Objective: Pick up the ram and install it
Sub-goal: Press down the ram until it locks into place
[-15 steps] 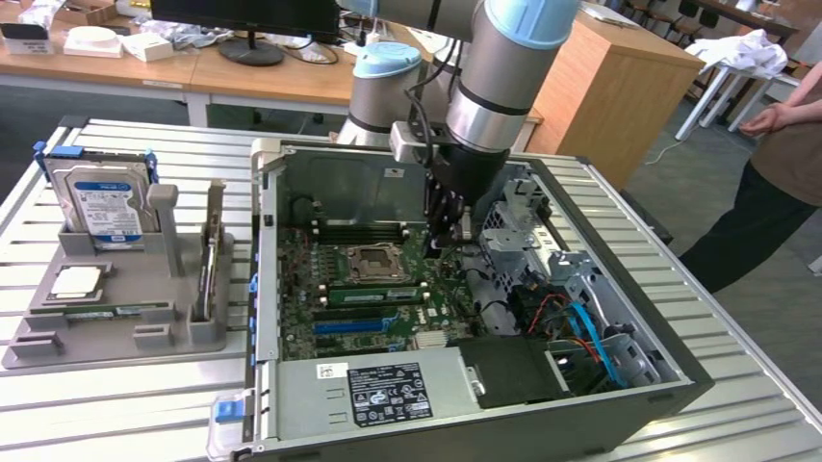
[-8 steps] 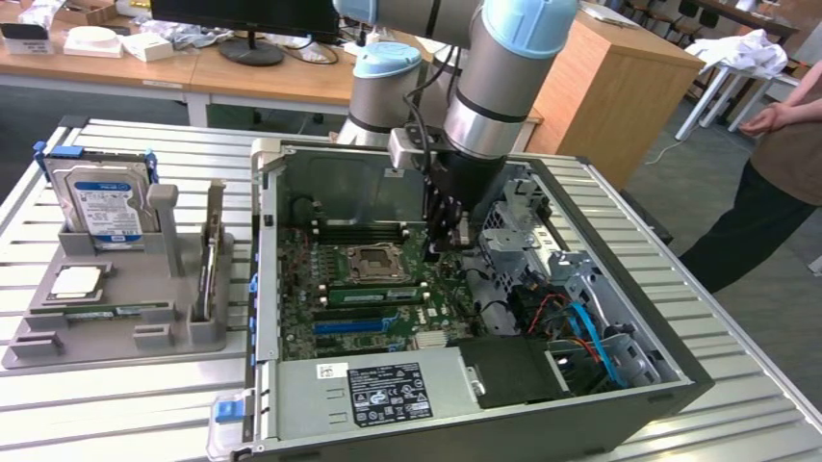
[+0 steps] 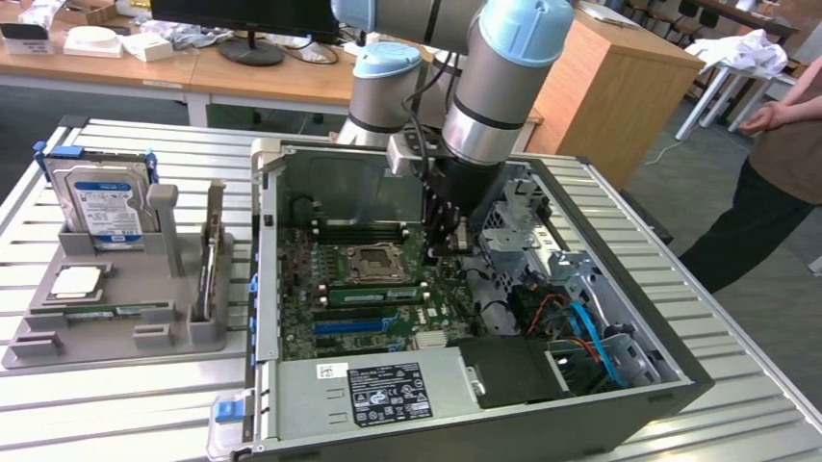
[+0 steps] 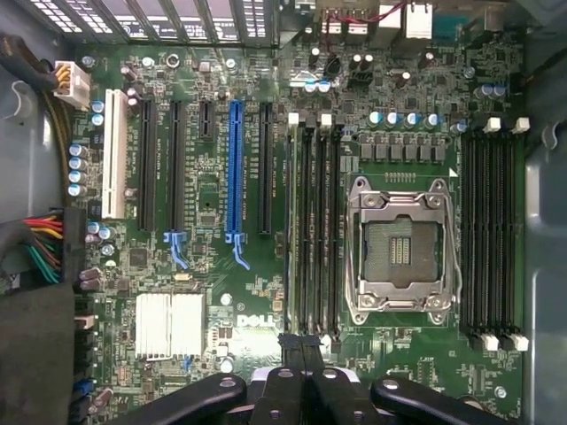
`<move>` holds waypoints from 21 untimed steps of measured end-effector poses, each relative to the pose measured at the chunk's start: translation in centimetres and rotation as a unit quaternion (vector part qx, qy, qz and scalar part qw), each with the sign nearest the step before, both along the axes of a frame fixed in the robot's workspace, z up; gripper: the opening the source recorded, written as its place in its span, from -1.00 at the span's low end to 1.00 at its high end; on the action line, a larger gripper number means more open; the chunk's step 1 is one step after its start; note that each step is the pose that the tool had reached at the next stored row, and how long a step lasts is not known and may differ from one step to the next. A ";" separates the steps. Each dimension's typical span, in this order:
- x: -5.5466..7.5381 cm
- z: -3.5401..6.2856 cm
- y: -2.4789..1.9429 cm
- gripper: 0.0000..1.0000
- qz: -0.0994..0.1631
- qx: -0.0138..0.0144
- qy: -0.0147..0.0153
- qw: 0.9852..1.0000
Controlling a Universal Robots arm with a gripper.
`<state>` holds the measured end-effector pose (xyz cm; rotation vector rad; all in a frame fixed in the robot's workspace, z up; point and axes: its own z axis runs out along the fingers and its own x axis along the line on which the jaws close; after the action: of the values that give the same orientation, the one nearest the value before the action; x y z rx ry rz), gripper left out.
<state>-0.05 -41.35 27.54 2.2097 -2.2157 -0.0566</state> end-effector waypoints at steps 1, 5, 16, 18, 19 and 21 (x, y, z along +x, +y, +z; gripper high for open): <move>0.0 -0.09 0.00 -0.80 0.000 0.000 0.000 1.000; 0.0 -0.43 0.00 -0.80 0.000 0.000 0.000 1.000; 0.0 -1.37 0.00 -0.80 0.000 0.000 0.000 1.000; 0.0 -1.51 0.00 -0.80 0.000 0.000 0.000 1.000; 0.0 -1.56 0.00 -0.80 0.000 0.000 0.000 1.000; 0.0 -1.60 -0.01 -0.80 0.000 0.000 0.000 1.000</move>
<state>-0.05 -41.36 25.94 2.2095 -2.2156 -0.0563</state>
